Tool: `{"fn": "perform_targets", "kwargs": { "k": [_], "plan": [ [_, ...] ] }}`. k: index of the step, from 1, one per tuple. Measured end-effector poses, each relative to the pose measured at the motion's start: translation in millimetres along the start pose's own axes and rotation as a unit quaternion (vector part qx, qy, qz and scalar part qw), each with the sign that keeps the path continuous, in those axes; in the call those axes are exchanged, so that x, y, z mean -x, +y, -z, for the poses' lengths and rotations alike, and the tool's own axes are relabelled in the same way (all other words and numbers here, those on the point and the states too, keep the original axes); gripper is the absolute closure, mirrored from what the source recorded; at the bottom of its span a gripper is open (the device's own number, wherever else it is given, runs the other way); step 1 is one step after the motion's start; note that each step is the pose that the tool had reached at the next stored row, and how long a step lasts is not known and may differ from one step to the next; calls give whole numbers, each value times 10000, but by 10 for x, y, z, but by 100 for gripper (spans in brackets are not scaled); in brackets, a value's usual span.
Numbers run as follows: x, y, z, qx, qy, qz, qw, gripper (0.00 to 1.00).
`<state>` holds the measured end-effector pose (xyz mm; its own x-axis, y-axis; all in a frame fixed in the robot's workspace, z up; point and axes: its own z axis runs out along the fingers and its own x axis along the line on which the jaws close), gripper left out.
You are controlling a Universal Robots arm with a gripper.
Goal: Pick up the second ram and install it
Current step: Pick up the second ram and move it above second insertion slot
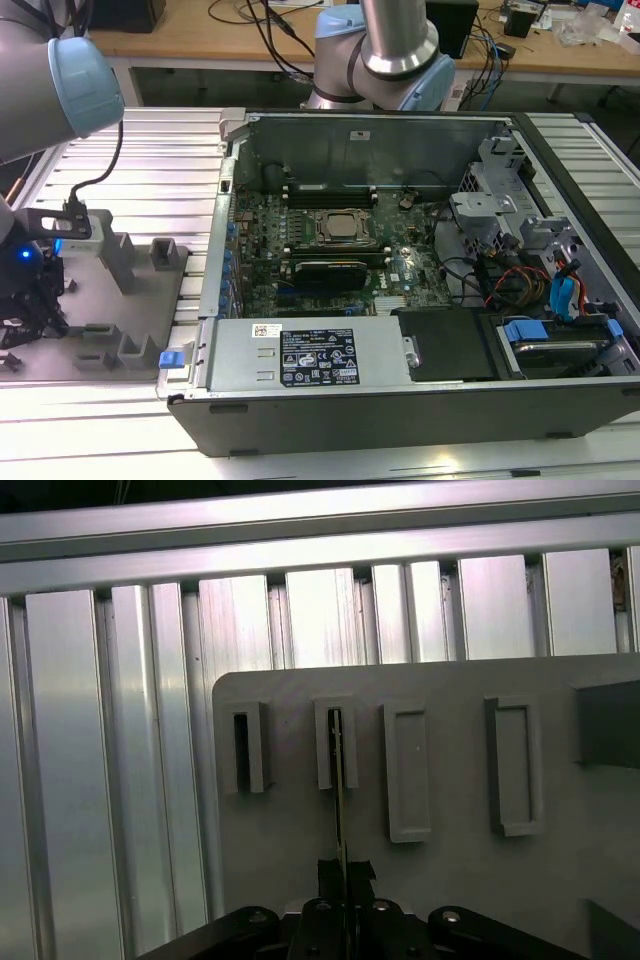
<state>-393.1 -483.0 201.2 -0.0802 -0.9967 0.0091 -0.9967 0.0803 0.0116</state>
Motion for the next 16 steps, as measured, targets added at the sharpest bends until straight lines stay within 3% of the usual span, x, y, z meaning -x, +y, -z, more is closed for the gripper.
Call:
{"fn": "perform_targets", "kwargs": {
  "k": [2,10,16],
  "plan": [
    [1,-1,11,-3,-3,0,10000,87],
    [2,3,193,-1,9,0,10000,87],
    [7,4,293,-2,22,0,10000,87]
  ]
}}
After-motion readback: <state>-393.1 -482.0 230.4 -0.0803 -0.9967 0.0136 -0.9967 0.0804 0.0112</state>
